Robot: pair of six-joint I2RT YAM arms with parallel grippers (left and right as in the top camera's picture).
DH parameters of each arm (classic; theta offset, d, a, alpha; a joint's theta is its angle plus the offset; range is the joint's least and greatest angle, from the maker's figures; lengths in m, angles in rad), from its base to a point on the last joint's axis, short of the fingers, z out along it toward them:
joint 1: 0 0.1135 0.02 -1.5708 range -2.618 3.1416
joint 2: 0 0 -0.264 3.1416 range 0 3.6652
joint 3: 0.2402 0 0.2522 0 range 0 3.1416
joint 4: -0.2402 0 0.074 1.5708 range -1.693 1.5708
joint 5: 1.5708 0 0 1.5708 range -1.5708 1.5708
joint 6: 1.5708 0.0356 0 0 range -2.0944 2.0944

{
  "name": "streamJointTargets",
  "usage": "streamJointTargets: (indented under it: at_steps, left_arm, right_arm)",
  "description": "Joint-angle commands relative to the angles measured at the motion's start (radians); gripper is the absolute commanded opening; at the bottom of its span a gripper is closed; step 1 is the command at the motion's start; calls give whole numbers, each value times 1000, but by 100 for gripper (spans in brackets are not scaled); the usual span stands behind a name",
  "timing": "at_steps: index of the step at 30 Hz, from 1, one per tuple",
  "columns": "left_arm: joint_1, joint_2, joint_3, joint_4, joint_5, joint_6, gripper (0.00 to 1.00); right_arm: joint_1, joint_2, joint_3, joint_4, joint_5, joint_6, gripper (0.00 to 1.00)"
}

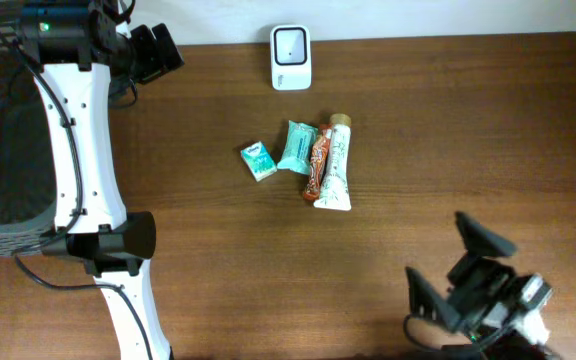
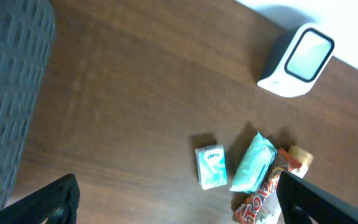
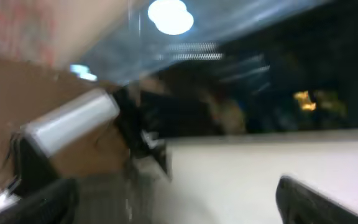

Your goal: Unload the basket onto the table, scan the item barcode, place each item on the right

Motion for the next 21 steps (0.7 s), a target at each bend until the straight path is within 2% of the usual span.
streamJointTargets:
  at_steps: [1,3,5,6,7,9,10,11,12,13,16,18,20,21]
  left_arm:
    - [1,-5,10,-4,5,16,99]
    - [1,-5,10,-4,5,16,99]
    - [1,-5,10,-4,4,16,99]
    - [1,-5,10,-4,5,16,99]
    - [1,-5,10,-4,4,16,99]
    - [1,-5,10,-4,5,16,99]
    - [1,-5,10,-4,5,16,99]
    - [1,-5,10,-4,5,16,99]
    - [1,-5,10,-4,5,16,99]
    - [1,-5,10,-4,5,16,99]
    - [1,-5,10,-4,4,16,99]
    - [1,-5,10,-4,5,16,99]
    - [1,-5,10,-4,4,16,99]
    - [1,-5,10,-4,4,16,99]
  right_arm:
    - [5,219,353,-284,113,-259,99]
    - [5,482,676,-710,138,-400,98]
    - [6,748,966,-1094,143,-440,98]
    - [6,861,1083,-1237,73,-440,99]
    - [6,1001,1191,-1353,-95,-440,98]
    - [6,1175,1278,-1412,-366,-441,98]
    - [6,1229,1283,-1400,-399,-432,99]
    - [13,1315,1283,-1317,-407,-352,99]
    - [26,1398,1283,-1281,-336,-266,92]
    - [49,1485,1283,-1289,-180,-200,85]
    - [146,1683,1283,-1348,125,-184,87]
    - [234,1846,1283,-1304,230,-168,87]
    - [258,1925,1283,-1278,262,-154,86]
    - [259,1951,1283,-1277,285,-132,78]
